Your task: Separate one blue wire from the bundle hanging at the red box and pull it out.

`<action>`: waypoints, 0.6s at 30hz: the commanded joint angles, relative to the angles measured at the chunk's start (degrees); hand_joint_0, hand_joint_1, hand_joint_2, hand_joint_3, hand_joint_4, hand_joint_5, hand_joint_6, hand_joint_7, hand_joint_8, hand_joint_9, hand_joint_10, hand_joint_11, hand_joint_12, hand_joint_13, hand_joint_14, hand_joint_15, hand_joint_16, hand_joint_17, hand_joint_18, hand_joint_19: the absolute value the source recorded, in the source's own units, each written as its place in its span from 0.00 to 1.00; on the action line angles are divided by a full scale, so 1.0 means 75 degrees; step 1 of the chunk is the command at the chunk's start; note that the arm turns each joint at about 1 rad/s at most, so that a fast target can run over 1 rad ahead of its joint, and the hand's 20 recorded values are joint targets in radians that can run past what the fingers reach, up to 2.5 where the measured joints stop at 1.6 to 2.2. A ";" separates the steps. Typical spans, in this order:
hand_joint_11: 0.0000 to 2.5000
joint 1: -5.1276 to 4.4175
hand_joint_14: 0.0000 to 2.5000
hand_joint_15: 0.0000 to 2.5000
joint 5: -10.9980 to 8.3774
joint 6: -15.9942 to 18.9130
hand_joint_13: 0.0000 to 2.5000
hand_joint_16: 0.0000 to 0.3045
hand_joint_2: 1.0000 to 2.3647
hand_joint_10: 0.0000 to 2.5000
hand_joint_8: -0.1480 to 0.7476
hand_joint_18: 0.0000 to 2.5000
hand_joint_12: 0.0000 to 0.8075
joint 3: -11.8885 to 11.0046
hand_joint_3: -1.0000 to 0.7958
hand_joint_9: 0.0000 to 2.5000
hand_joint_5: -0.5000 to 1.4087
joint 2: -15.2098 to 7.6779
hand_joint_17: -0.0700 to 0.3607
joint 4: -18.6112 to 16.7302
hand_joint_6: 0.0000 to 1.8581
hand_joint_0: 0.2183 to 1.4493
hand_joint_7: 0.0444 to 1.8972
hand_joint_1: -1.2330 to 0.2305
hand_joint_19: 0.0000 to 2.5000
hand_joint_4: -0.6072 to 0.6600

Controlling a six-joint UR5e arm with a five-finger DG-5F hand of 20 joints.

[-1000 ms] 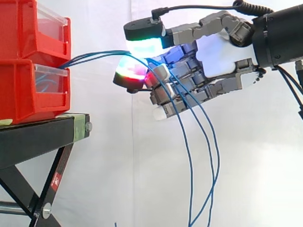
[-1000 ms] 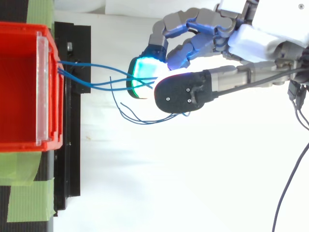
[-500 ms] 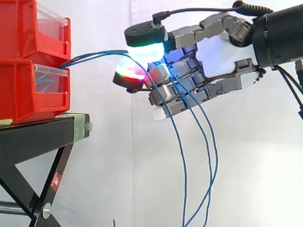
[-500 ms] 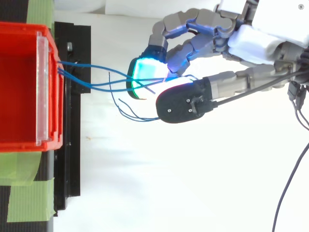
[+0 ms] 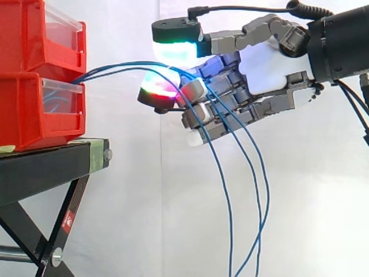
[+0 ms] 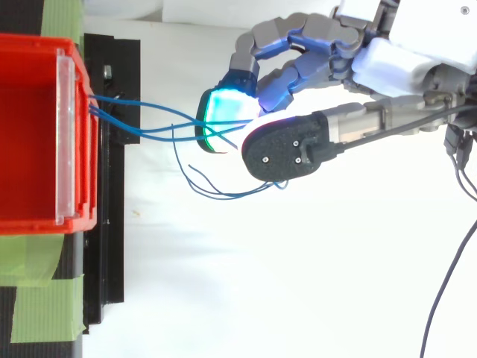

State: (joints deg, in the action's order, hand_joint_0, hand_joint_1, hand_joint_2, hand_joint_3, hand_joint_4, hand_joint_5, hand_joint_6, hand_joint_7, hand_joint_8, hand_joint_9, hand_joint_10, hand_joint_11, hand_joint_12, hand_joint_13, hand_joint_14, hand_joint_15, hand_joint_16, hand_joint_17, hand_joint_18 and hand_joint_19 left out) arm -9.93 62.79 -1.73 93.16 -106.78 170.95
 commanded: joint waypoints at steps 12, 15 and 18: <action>0.66 -0.0012 0.24 0.62 -0.0005 -0.0004 0.19 0.14 0.01 0.00 0.52 0.16 0.39 0.0000 0.40 0.20 0.14 0.0000 0.38 -0.0013 0.47 0.32 0.58 0.41 0.32 0.68; 0.65 -0.0024 0.24 0.62 -0.0005 -0.0004 0.19 0.14 0.02 0.00 0.52 0.16 0.39 0.0000 0.41 0.20 0.14 0.0000 0.38 -0.0001 0.47 0.31 0.58 0.41 0.32 0.67; 0.65 -0.0024 0.24 0.61 -0.0005 -0.0004 0.19 0.14 0.02 0.00 0.52 0.17 0.39 0.0000 0.44 0.21 0.14 0.0000 0.38 -0.0001 0.47 0.31 0.58 0.41 0.32 0.66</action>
State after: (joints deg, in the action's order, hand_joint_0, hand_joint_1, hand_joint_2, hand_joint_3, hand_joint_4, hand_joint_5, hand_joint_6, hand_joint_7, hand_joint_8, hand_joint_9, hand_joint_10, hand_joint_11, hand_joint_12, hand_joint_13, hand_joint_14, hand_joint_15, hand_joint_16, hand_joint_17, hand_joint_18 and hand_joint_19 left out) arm -10.09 62.75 -1.76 93.16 -106.79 170.92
